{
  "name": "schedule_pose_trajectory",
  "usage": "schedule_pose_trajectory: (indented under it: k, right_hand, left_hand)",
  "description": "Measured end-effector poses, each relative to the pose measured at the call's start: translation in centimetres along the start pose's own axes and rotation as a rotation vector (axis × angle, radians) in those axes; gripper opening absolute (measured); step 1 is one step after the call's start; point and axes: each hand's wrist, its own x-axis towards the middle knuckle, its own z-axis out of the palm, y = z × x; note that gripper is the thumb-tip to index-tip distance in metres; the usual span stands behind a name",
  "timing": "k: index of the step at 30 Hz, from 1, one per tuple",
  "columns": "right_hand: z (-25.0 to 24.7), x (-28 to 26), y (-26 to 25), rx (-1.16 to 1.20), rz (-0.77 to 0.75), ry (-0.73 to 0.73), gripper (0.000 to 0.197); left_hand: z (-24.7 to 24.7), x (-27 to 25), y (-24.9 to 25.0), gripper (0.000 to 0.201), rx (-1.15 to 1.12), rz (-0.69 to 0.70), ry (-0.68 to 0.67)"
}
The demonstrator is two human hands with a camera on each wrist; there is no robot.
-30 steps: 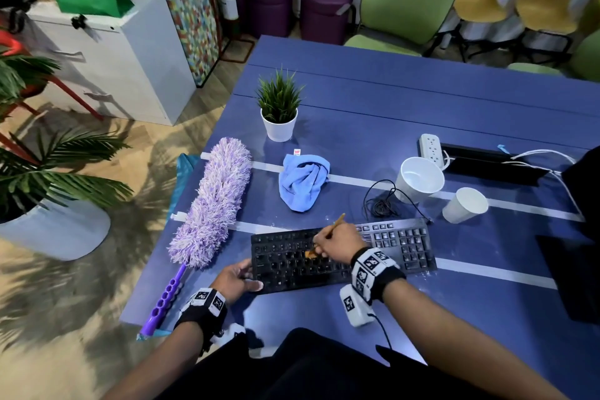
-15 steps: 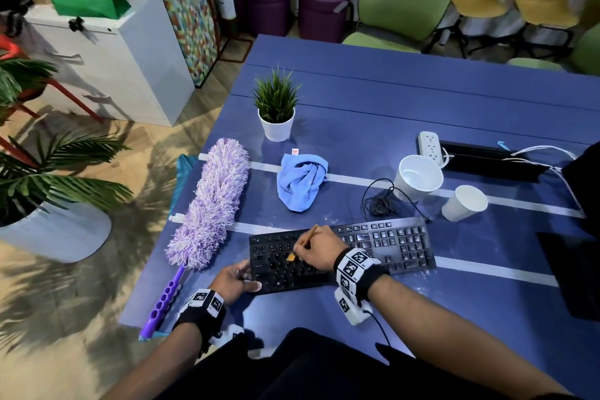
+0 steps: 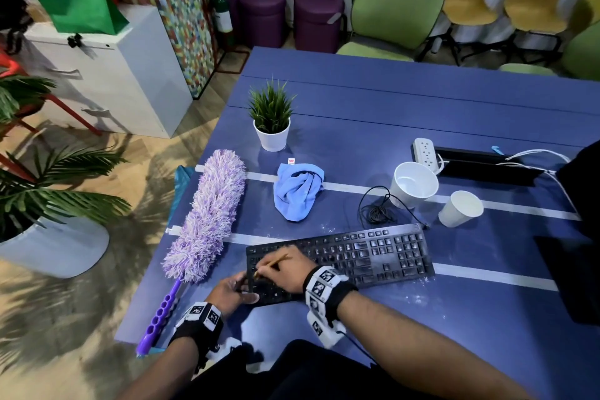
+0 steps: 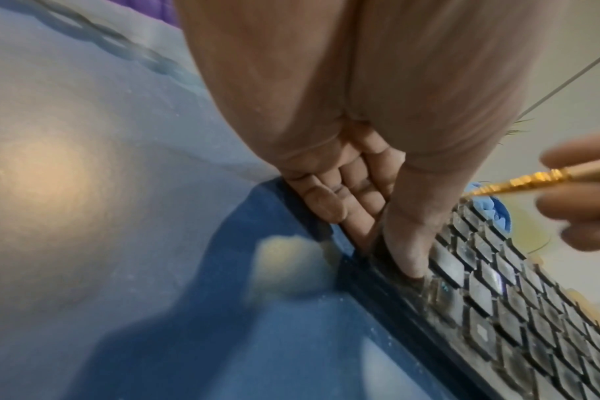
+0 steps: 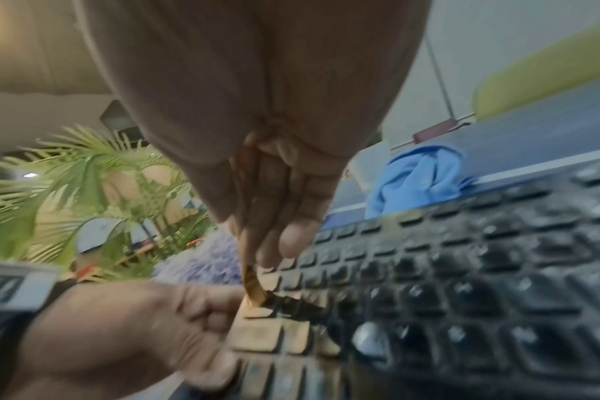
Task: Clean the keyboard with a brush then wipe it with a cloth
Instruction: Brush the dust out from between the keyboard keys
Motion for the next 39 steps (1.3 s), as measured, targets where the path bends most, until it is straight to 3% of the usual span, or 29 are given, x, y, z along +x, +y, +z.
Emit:
schedule_pose_trajectory:
  k: [3,14,18,21,23,26,28,32,34,36,38,39]
  right_hand:
    - [0.7,-0.3,-0.4,-0.042,-0.029,-0.003,0.024]
    - [-7.3,-6.7,10.9,-0.124,0.355,0.268,0.03]
    - [-9.2,-8.5,13.0,-0.081,0.459,0.447,0.033]
    - [-9.1,-9.2,12.9,0.064,0.385,0.661,0.015]
    - [-8.6,-9.1,12.9,0.112,0.377,0.615,0.012]
    - [-8.5,-9.4,13.5,0.065,0.465,0.374,0.021]
    - [-8.9,-9.7,13.6,0.131,0.448,0.4,0.02]
    - [-9.3,-9.8,13.9,-0.085,0.528,0.375,0.029]
    - [-9.8,-9.8,14.0,-0.106,0.571,0.451,0.031]
    - [-10.0,-9.7,14.0,0.044,0.547,0.515,0.029]
    - [-10.0,-9.7,12.8,0.213,0.467,0.463,0.021]
    - [-9.8,-9.6,12.7,0.191,0.452,0.412,0.019]
  left_hand:
    - [0.2,-0.5,0.6,0.04,0.02,0.02,0.012]
    - [0.0,-0.4,0.1,0.056,-0.098,-0.015,-0.016]
    - [0.1,-0.5,0.2,0.055,-0.129,-0.021,-0.008]
    - [0.2,-0.5,0.1,0.054,-0.125,-0.009,-0.018]
    - [0.2,-0.6,0.5,0.05,-0.13,-0.006,-0.009]
    - [0.3,-0.6,0.6,0.048,-0.117,-0.009,-0.034]
    - [0.1,-0.6,0.5,0.049,-0.113,-0.014,-0.024]
    - [0.2,-0.6,0.7,0.053,-0.091,-0.017,-0.026]
    - [0.2,-0.7,0.8,0.053,-0.087,-0.019,-0.025]
    - [0.3,-0.8,1.0,0.052,-0.084,-0.022,-0.011]
    - [0.4,-1.0,1.2,0.05,-0.078,-0.023,-0.001]
    - [0.4,-1.0,1.2,0.05,-0.07,-0.014,-0.005]
